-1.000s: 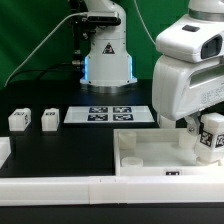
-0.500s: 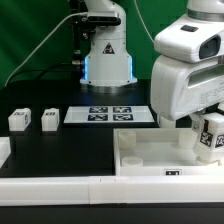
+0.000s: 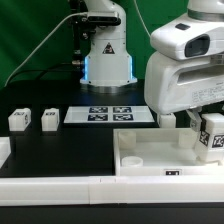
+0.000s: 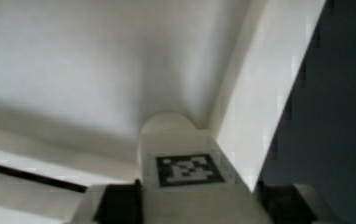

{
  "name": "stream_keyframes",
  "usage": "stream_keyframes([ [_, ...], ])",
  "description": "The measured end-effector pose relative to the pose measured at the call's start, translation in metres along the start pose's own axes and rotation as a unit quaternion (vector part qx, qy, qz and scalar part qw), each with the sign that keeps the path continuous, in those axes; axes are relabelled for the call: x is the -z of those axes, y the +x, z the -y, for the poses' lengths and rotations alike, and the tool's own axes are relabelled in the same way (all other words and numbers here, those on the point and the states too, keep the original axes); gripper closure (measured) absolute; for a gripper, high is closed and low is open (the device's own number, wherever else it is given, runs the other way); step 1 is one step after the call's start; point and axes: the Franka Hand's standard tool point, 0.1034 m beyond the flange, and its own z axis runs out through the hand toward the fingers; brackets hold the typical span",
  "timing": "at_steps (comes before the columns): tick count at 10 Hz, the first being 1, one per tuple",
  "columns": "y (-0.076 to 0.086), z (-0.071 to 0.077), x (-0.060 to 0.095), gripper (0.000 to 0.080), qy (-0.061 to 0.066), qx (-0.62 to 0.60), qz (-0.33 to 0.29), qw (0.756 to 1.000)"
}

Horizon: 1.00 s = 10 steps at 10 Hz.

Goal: Assemble one leg

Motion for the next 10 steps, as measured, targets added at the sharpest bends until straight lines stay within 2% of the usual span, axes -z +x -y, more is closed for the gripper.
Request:
stream_keyframes([
  [2,-0.0001,-0.0002,0.0000,0.0489,0.009,-0.117,0.000,0.993],
  [3,0.0003,0.0003,0.0008,0.0489,0.018,-0.196,0.001,0.980],
  [5,0.0013,0.0005,0.0016,0.0494,0.025,-0.300,0.002,0.954],
  [7,0.0031,0.0032,0.0008,0.0494,0.026,-0.401,-0.002,0.916],
  [8,0.0031,0.0040,0.0006,0.0494,0.026,-0.423,-0.001,0.906],
  [10,0.0031,0.0065,0.0001,0.0497,0.028,-0.511,0.003,0.859],
])
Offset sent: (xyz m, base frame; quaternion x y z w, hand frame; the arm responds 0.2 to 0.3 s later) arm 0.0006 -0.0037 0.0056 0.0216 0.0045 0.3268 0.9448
